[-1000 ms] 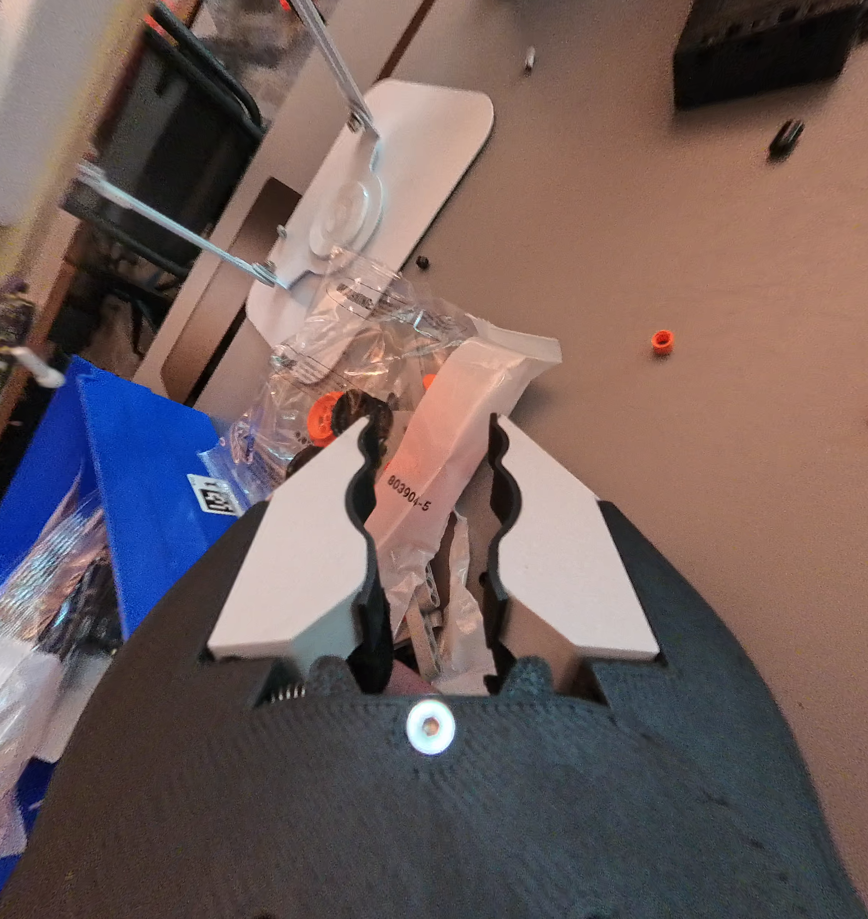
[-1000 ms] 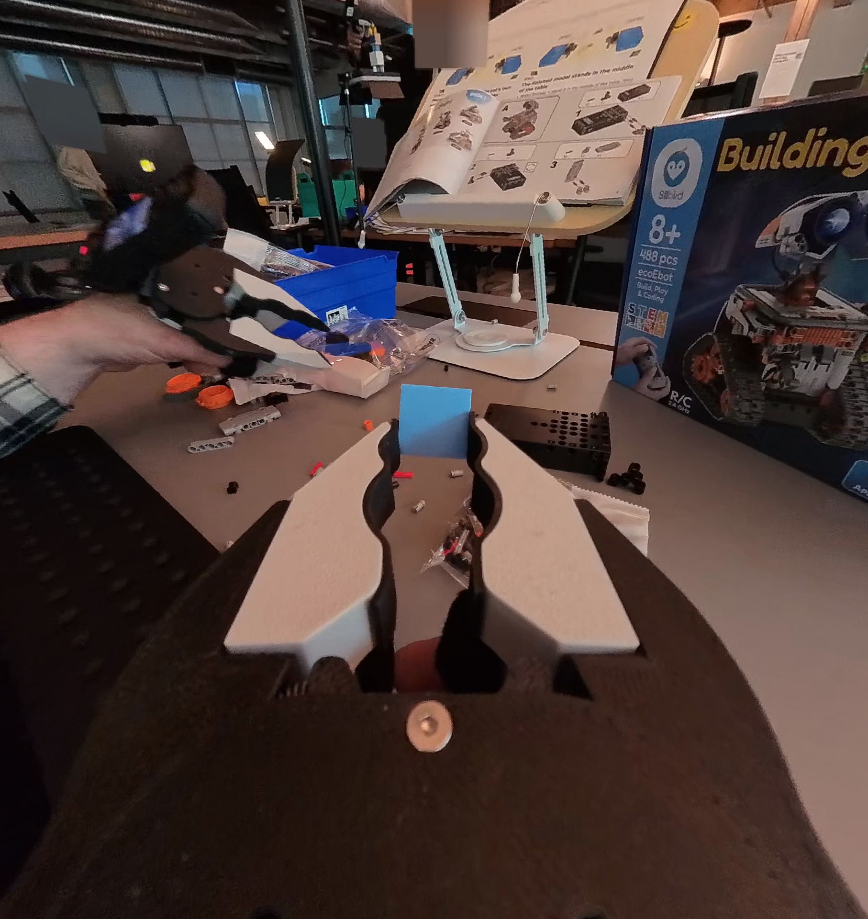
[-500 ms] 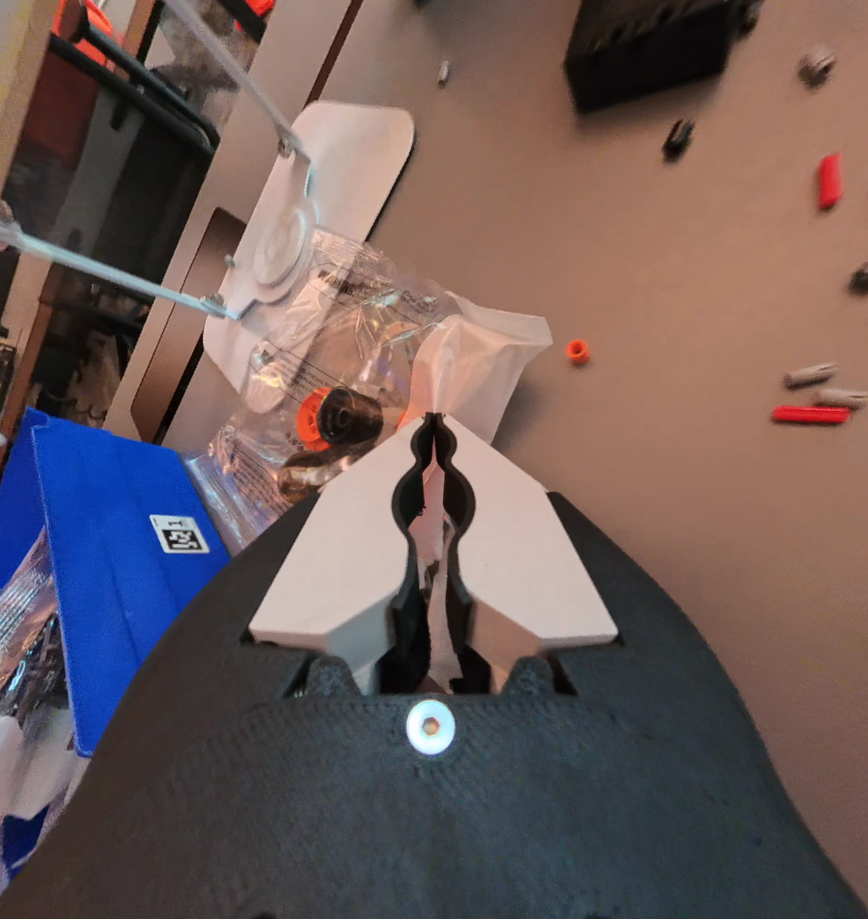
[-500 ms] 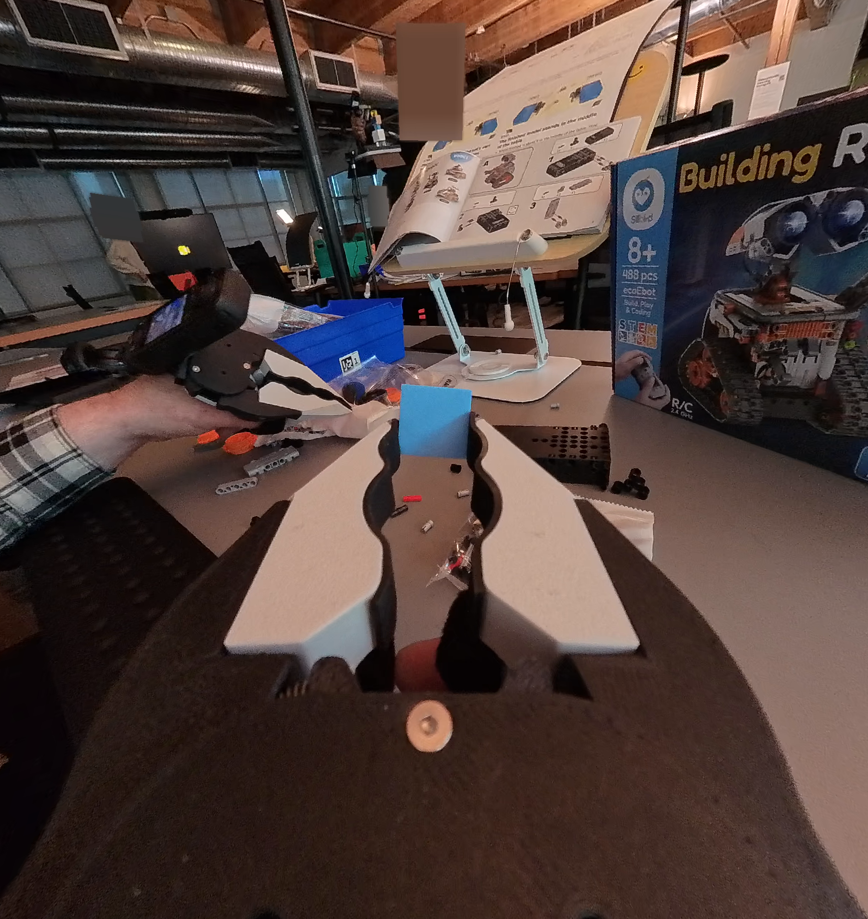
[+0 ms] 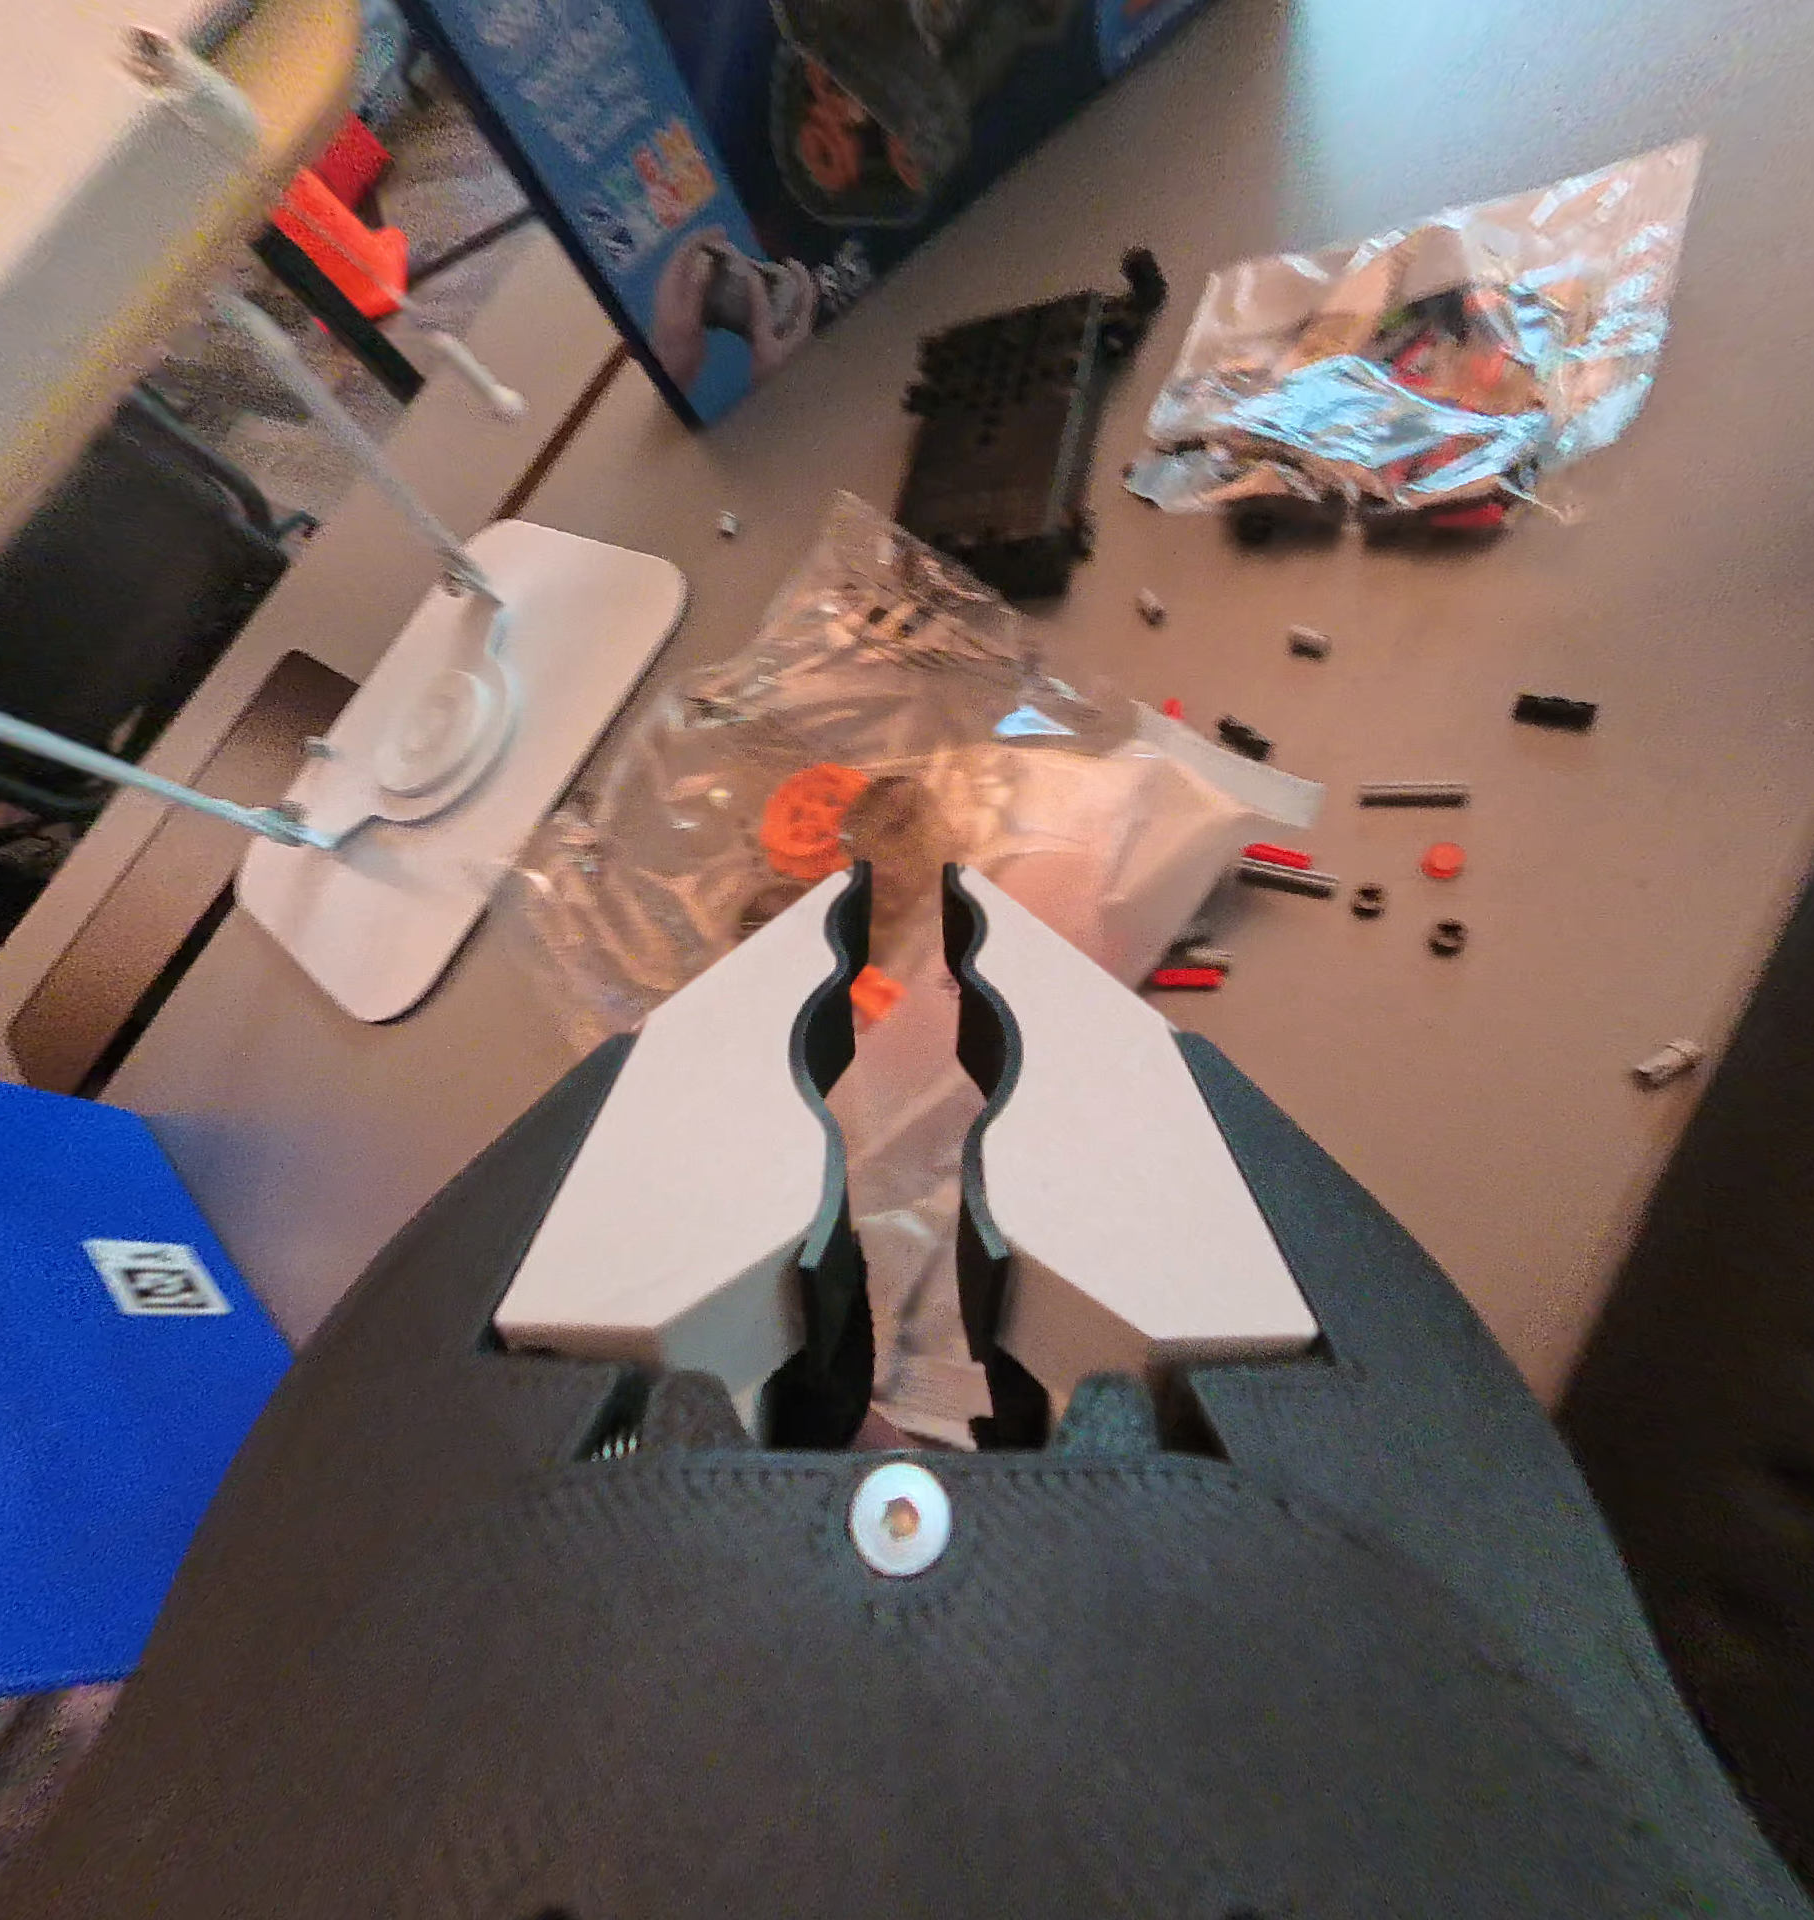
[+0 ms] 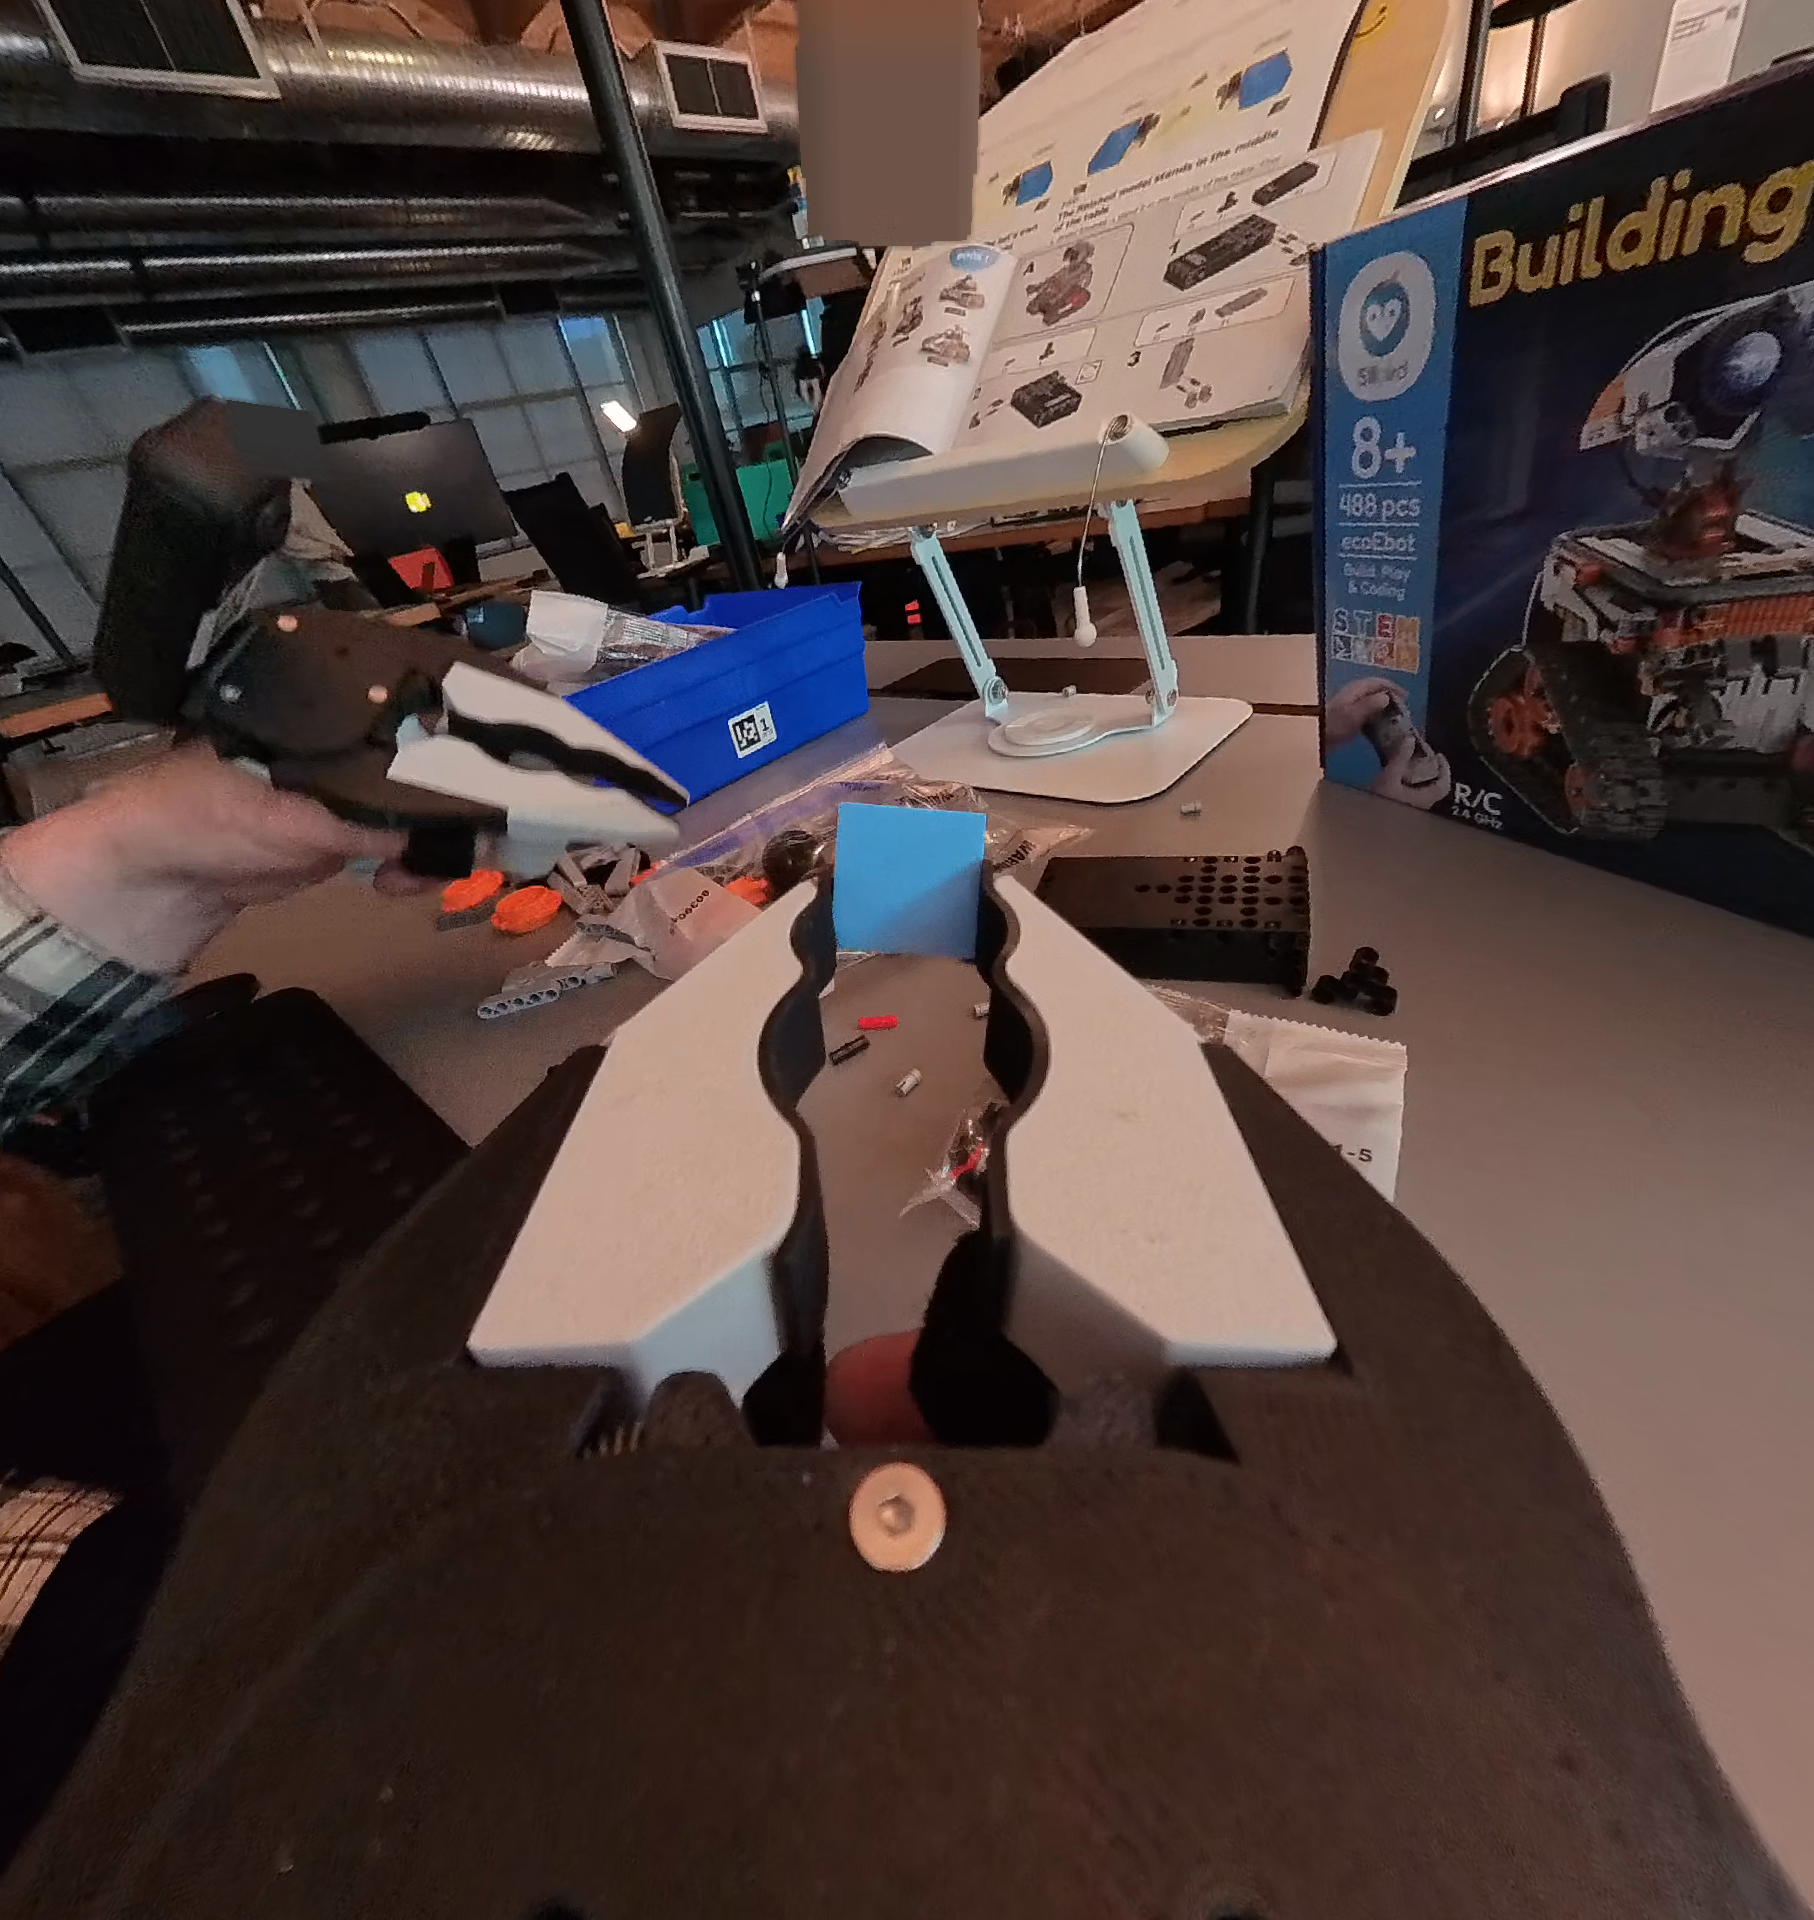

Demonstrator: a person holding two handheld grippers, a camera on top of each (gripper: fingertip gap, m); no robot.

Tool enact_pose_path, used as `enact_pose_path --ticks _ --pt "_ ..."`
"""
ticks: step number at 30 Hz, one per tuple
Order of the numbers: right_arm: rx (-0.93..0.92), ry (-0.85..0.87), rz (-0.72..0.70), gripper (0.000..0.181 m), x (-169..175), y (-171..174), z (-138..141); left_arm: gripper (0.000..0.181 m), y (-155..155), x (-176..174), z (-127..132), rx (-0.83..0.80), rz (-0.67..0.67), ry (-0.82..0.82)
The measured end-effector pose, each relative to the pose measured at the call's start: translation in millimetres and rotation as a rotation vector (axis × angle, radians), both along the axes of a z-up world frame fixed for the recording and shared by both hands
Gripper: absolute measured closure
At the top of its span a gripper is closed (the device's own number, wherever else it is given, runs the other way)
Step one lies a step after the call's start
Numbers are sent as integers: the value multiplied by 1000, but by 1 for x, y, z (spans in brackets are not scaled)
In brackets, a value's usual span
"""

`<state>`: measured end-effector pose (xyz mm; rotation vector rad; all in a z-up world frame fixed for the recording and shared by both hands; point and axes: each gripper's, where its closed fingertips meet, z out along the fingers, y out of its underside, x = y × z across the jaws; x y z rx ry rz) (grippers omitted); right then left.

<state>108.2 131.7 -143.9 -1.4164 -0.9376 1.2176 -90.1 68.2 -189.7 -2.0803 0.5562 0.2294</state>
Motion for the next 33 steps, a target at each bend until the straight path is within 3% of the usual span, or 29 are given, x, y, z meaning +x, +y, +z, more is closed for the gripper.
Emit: enact_pose_path --ticks 4,8,11,19,24,27,33 --pt "-3 19 10 156 2 -1 2 166 19 -31 14 14 8 -21" --pt "-6 -6 8 156 -1 0 0 168 42 -55 -32 -131 44 96" --pt "49 -93 6 156 -13 -6 -6 174 45 -59 -52 -158 103 20" --pt "174 -282 189 155 -120 -39 -5 166 30 -59 -45 -158 176 -130" --pt "276 -546 227 156 -176 -30 -42 177 20 -70 -69 -224 225 -108" --pt "269 -636 238 155 -190 -18 -65 177 21 -72 -67 -211 213 -127" --pt "211 -604 289 156 -185 -15 -50 173 35 -62 -20 -9 109 -152"
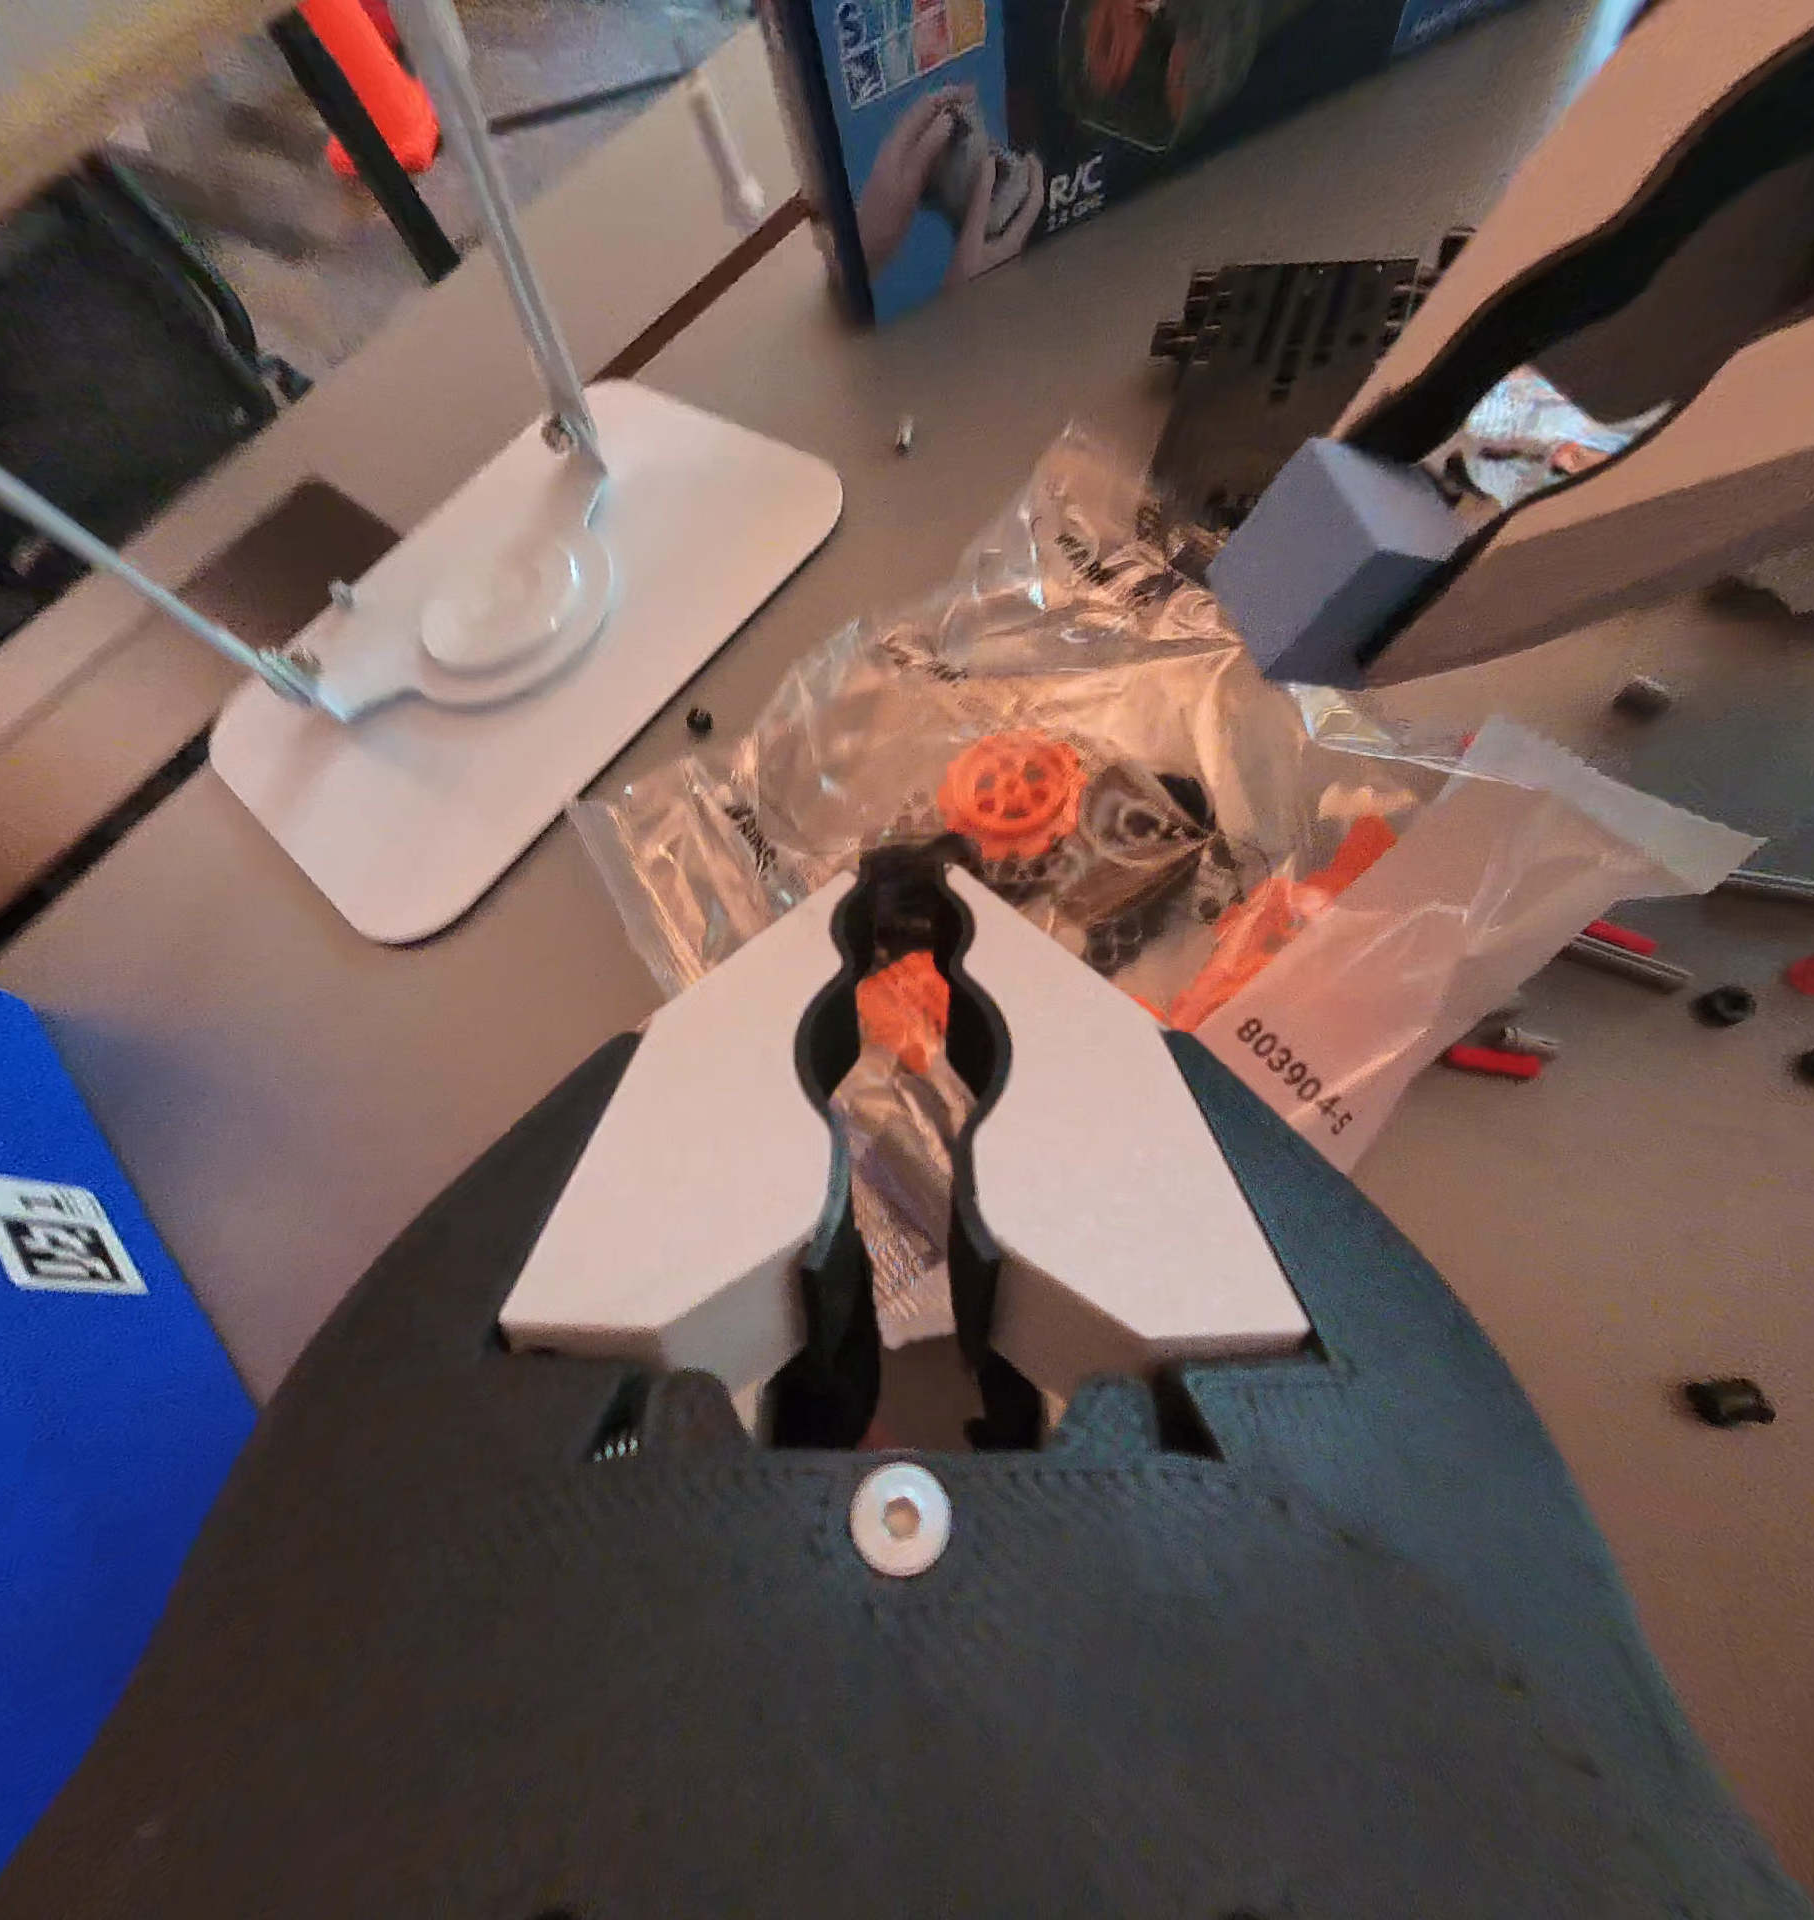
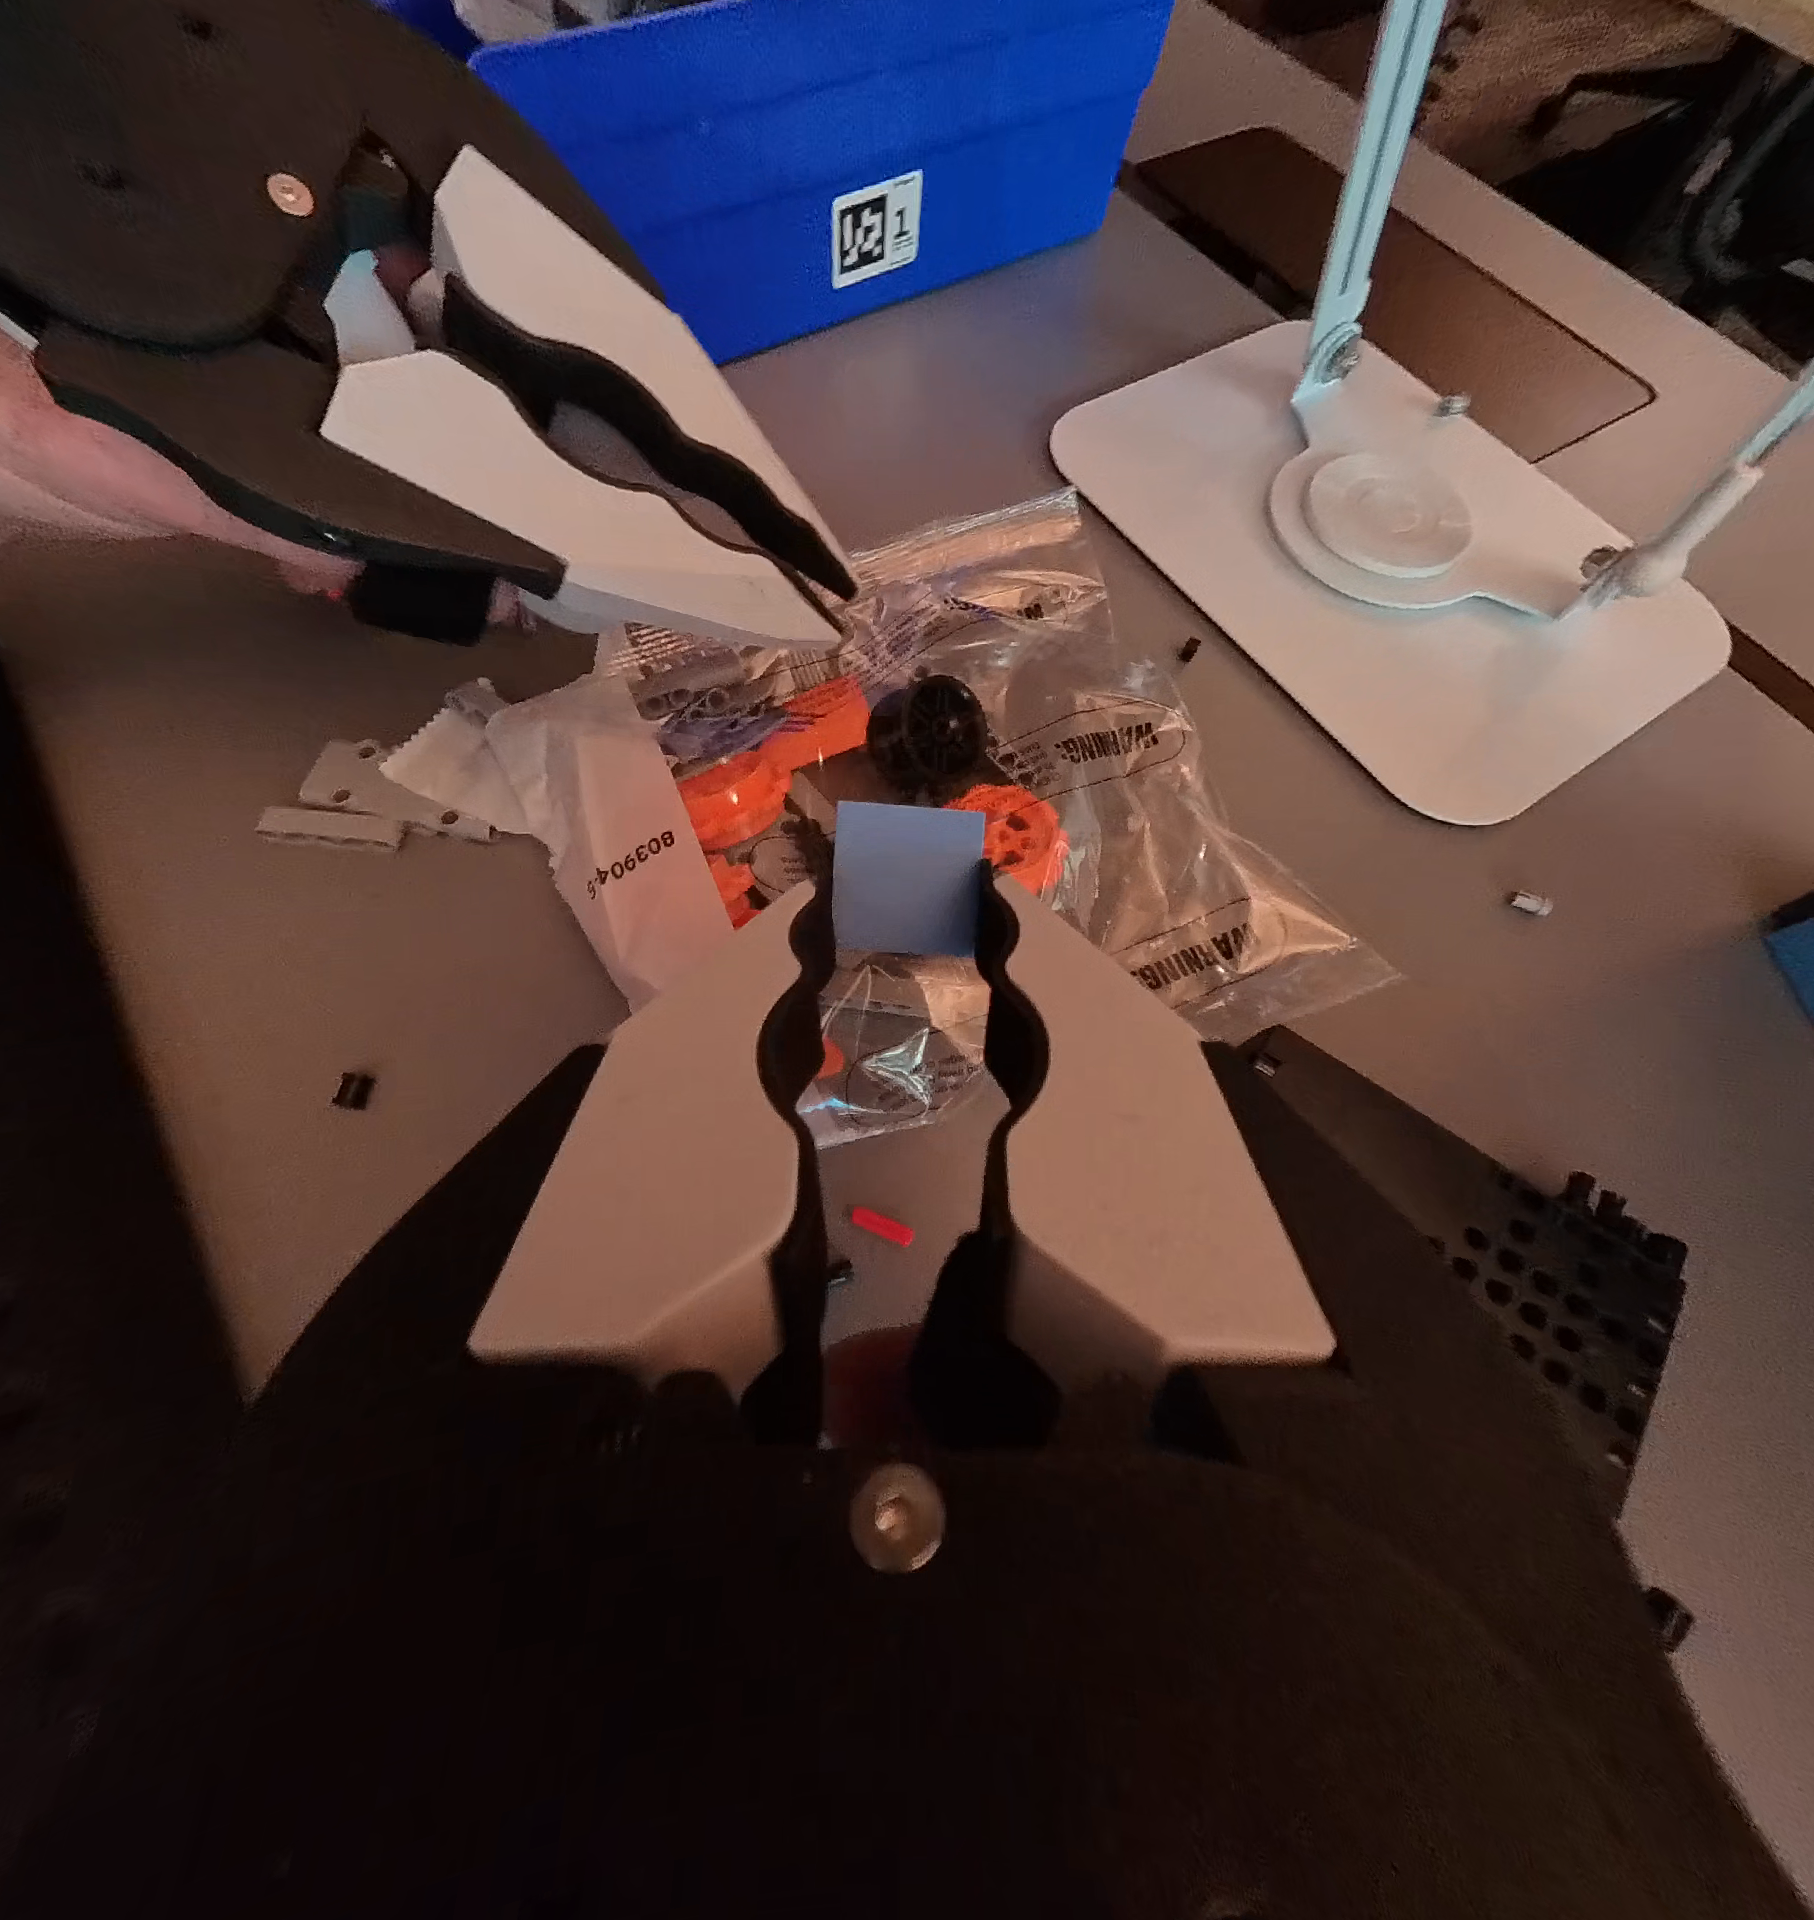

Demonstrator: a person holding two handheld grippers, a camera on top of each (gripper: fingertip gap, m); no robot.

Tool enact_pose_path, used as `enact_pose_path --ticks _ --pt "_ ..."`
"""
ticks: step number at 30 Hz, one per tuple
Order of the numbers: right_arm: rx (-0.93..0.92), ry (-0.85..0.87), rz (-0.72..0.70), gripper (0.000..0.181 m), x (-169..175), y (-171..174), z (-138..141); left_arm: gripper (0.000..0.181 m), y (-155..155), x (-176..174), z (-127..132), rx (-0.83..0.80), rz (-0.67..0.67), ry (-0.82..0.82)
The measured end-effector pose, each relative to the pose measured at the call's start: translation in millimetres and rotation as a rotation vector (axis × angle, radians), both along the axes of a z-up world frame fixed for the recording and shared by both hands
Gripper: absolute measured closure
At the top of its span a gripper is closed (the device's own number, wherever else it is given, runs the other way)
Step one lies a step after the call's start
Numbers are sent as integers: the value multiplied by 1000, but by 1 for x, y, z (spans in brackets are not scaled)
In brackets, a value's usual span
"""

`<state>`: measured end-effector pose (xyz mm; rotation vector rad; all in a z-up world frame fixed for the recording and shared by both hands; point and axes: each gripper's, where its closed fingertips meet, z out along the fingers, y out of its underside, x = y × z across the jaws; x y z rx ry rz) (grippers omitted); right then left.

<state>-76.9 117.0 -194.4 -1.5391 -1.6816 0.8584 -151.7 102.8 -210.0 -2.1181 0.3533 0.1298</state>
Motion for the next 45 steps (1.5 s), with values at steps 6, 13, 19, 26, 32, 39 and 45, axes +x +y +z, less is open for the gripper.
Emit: enact_pose_path --ticks 6,13,19,26,32,39,45 --pt "46 -205 143 155 -7 -7 -6 175 1 16 -40 -158 -66 53" --pt "54 -415 213 156 -24 2 -26 164 0 15 -17 -44 -67 21" --pt "-5 -506 254 156 -31 3 -44 164 0 7 -19 -38 -53 28" --pt "38 -599 330 155 -24 -2 -45 164 2 11 -21 -38 -64 62" --pt "40 -542 318 133 -24 0 -38 161 2 9 -12 0 -54 57" --pt "66 -470 303 136 -21 -2 -28 158 -1 4 0 35 -33 74" --pt "80 -384 250 130 -17 1 -15 154 -28 2 17 -8 -29 181"
